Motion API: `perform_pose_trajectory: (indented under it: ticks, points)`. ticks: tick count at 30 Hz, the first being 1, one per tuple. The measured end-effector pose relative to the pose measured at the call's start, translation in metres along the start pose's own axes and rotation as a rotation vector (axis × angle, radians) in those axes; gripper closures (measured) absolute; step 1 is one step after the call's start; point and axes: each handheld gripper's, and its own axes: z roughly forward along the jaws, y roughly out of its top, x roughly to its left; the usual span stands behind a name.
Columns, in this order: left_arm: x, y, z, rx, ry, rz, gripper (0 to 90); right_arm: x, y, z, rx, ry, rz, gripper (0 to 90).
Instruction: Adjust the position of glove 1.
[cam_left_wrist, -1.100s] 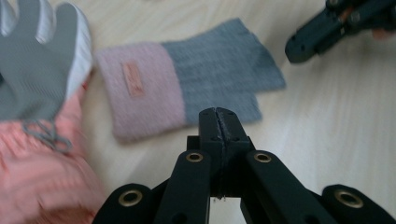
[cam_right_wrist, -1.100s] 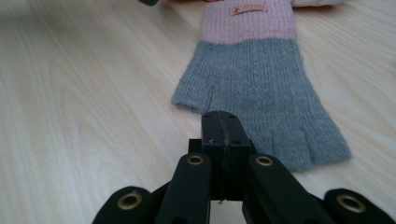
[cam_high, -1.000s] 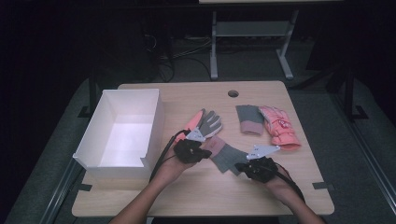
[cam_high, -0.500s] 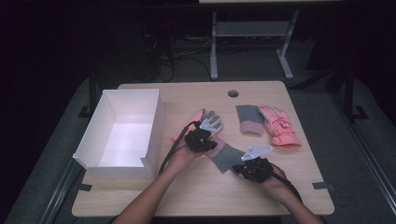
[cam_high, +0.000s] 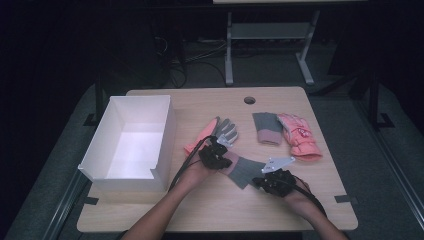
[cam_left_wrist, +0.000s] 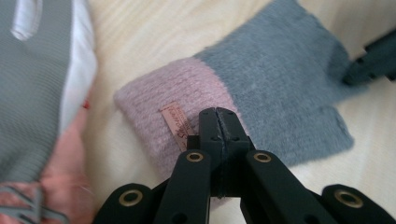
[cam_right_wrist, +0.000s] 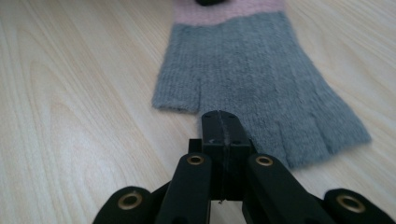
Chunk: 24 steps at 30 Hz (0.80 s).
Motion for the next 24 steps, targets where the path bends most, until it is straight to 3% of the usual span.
perform_pose_trajectory:
  ticks: [6, 13, 14, 19, 24]
  points:
    - [-0.011, -0.011, -0.007, 0.009, -0.068, -0.003, 89.7, -0.006, -0.005, -0.006, 0.005, -0.010, 0.012, 90.0]
    - [-0.025, -0.020, -0.012, 0.020, -0.106, 0.008, 89.7, -0.011, -0.008, -0.009, 0.003, -0.020, 0.029, 90.0]
    - [-0.030, -0.023, -0.012, 0.016, -0.135, -0.008, 89.7, -0.012, -0.008, -0.009, 0.003, -0.024, 0.032, 90.0]
    - [-0.038, -0.029, -0.013, 0.008, -0.188, -0.023, 89.7, -0.015, -0.008, -0.009, 0.003, -0.031, 0.036, 90.0]
    - [-0.052, -0.034, -0.014, 0.011, -0.228, -0.012, 89.7, -0.017, -0.005, -0.007, 0.007, -0.043, 0.030, 90.0]
